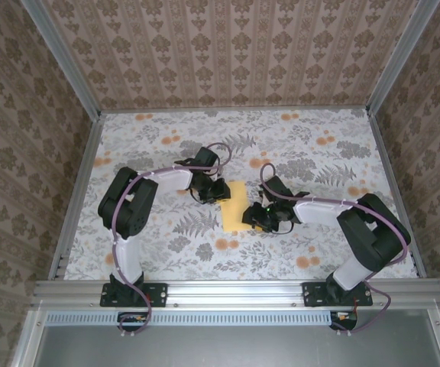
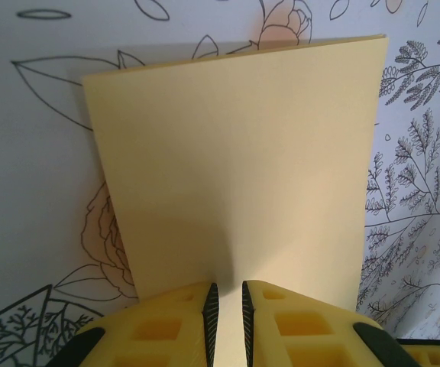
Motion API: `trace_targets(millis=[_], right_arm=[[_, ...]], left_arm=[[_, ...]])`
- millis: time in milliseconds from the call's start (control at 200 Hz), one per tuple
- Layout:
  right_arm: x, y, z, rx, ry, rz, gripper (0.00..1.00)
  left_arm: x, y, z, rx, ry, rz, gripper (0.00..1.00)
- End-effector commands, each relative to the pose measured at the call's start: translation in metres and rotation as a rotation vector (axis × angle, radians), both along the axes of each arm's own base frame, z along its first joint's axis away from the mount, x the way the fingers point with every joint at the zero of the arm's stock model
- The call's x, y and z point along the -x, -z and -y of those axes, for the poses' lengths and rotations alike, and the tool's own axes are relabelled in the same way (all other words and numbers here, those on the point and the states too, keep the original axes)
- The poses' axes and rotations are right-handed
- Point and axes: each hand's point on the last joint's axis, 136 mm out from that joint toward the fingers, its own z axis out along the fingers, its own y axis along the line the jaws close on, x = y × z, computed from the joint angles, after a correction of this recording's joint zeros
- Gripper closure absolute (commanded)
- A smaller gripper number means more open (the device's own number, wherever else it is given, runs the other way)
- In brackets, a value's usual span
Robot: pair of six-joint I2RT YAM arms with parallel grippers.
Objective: Fold a paper plane with a square sheet of paper (pick it up from the middle)
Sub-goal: Third fold the triangle at the center of the table.
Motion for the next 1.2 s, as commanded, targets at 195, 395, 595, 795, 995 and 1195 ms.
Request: trace_targets(millis=[195,395,595,795,995,1195], right_arm=[[-0.007,-0.017,-0.016,-0.125,0.031,0.046,0.67],[-0.006,-0.018,-0.008,-0.088,0.055,0.051,0.74],[-0.007,-0.024,-0.005,-0.076,0.069,0.06,0.83],[-0.017,-0.028,-0.017,-0.095,0.076,0.045,0.93],[-0.029,-0.03,-0.032,-0.092,0.064,0.052,0.93],[-0.036,-0.025,-0.037,-0.075,0.064,0.044,0.92]], left_arm=[[0.01,0.021,-0.009,-0.064,-0.006,-0.058,0.79],[0.01,0.019,-0.008,-0.061,-0.003,-0.051,0.79],[0.009,0.018,-0.006,-0.052,0.002,-0.048,0.79],[0.006,-0.002,0.007,0.022,0.04,-0.015,0.79],[-0.015,-0.042,0.005,0.029,0.03,0.11,0.77],[-0.031,-0.039,-0.008,-0.004,-0.023,0.135,0.76]])
